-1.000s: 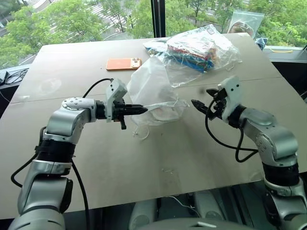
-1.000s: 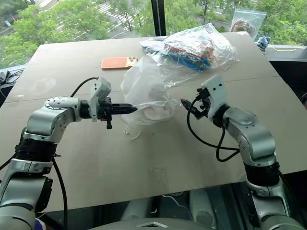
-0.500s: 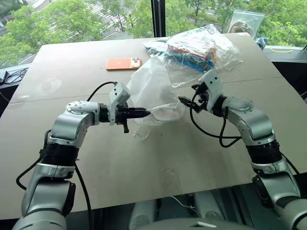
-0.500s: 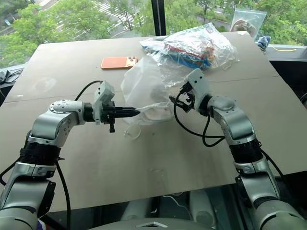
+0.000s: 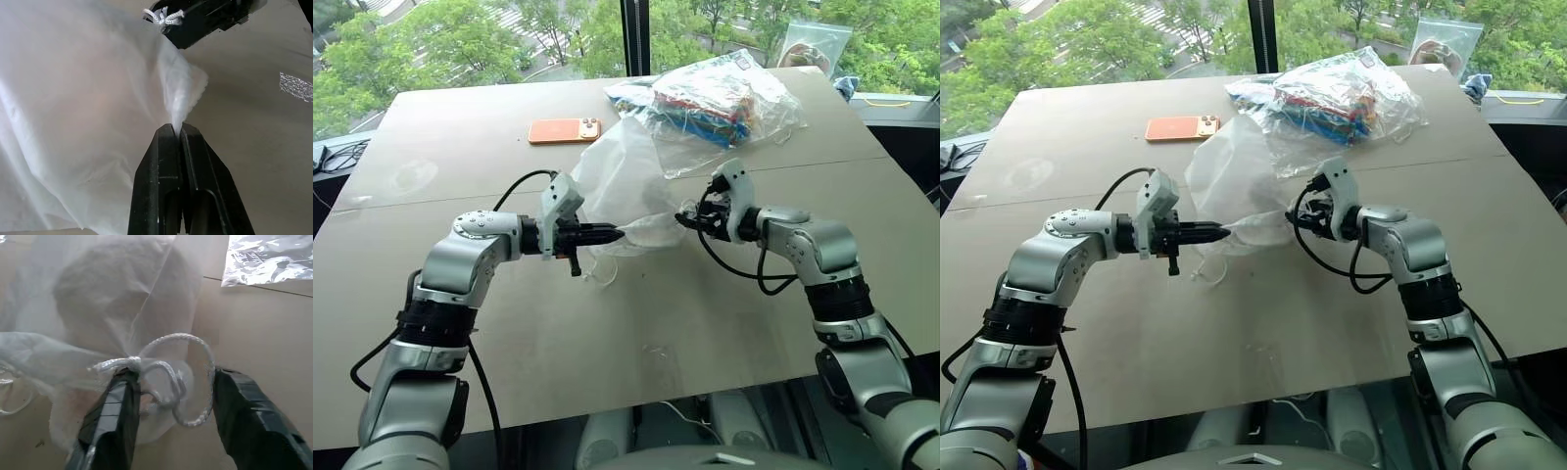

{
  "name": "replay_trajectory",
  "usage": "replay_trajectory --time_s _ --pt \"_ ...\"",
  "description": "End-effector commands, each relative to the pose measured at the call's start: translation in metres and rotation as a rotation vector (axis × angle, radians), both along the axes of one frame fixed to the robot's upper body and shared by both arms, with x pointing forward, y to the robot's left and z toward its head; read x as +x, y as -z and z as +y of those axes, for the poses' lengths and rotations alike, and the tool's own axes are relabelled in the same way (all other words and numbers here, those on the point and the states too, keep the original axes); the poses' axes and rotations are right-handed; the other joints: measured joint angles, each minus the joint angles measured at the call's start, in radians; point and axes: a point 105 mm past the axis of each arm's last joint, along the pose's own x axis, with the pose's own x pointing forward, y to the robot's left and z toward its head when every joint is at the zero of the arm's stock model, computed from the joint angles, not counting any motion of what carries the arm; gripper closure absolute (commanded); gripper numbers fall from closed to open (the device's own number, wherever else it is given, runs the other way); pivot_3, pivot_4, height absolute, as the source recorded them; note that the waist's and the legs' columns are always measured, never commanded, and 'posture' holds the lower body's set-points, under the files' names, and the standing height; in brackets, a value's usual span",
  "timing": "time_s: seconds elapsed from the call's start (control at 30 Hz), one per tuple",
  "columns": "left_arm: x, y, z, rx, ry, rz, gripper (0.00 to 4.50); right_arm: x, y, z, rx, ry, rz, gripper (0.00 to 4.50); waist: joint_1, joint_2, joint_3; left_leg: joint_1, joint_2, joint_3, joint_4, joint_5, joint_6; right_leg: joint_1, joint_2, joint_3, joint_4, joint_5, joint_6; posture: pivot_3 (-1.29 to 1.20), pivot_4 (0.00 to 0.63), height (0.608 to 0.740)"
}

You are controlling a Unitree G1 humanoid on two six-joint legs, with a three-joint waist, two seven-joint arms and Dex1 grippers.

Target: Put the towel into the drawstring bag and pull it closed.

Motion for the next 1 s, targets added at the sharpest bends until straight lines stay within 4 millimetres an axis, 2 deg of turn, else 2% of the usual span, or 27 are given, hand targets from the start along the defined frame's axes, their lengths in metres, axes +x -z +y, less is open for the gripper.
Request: replay_trajectory --time_s 0.03,0.1,0.23,0.3,0.33,0.37,0.47,0.6,0.73,1.0 --pt "-0.002 -0.011 0.001 -0.030 -0.010 -0.037 4.50 -0.004 -0.031 -0.002 0.045 -0.025 -0.111 3.76 0.000 0.000 0.000 0.000 0.000 0.000 0.000 0.000 0.000 0.000 0.000 0.000 0.000 0.000 0.000 0.00 0.150 0.740" --pt "-0.001 -0.011 0.001 -0.037 -0.018 -0.033 4.50 -0.009 -0.035 -0.002 0.047 -0.044 -0.137 4.49 0.000 0.000 0.000 0.000 0.000 0.000 0.000 0.000 0.000 0.000 0.000 0.000 0.000 0.000 0.000 0.00 0.150 0.740" --pt "-0.002 -0.010 -0.001 -0.040 -0.019 -0.032 4.50 -0.021 -0.033 -0.009 -0.043 -0.085 -0.215 4.49 0.003 0.000 0.000 0.000 0.000 0.000 0.000 0.000 0.000 0.000 0.000 0.000 0.000 0.000 0.000 0.00 0.150 0.740" --pt "-0.002 -0.010 -0.002 -0.042 -0.018 -0.032 4.50 -0.028 -0.033 -0.011 -0.066 -0.096 -0.239 3.64 0.005 0.000 0.000 0.000 0.000 0.000 0.000 0.000 0.000 0.000 0.000 -0.001 -0.001 0.000 0.000 0.00 0.150 0.740" --pt "-0.001 -0.010 -0.002 -0.042 -0.017 -0.031 4.50 -0.029 -0.034 -0.013 -0.071 -0.090 -0.242 3.40 0.005 0.000 0.000 0.000 0.000 0.000 0.000 0.000 0.000 0.000 0.000 -0.001 -0.001 0.000 0.000 0.00 0.150 0.740" --pt "-0.001 -0.010 -0.002 -0.042 -0.017 -0.031 4.50 -0.032 -0.034 -0.014 -0.072 -0.088 -0.243 2.88 0.004 0.000 0.000 0.000 0.000 0.000 0.000 0.000 0.000 0.000 0.000 0.000 -0.001 0.000 0.000 0.00 0.150 0.740" --pt "-0.001 -0.009 -0.002 -0.042 -0.013 -0.029 4.50 -0.041 -0.039 -0.019 -0.038 -0.111 -0.231 2.88 -0.001 0.000 0.000 0.000 0.000 0.000 0.000 0.000 0.000 0.000 0.000 0.000 0.000 0.000 0.000 0.00 0.150 0.740" --pt "-0.002 -0.009 -0.004 -0.043 -0.006 -0.026 4.50 -0.032 -0.051 -0.032 0.008 -0.052 -0.250 2.88 0.001 0.000 0.000 0.000 0.000 0.000 0.000 0.000 0.000 0.000 0.000 0.000 0.000 0.000 0.000 0.00 0.150 0.740" --pt "-0.003 -0.009 -0.005 -0.042 -0.001 -0.026 4.50 -0.007 -0.054 -0.045 -0.115 0.024 -0.317 2.88 0.001 0.000 0.000 0.000 0.000 0.001 0.002 0.000 0.000 0.000 0.000 0.001 0.000 0.000 0.000 0.00 0.150 0.740" --pt "-0.005 -0.008 -0.006 -0.038 0.001 -0.027 4.50 0.004 -0.041 -0.035 -0.174 -0.057 -0.295 2.88 0.000 0.000 0.000 0.000 0.000 0.001 0.002 0.000 0.000 0.000 0.000 0.001 0.000 0.000 0.000 0.00 0.150 0.740"
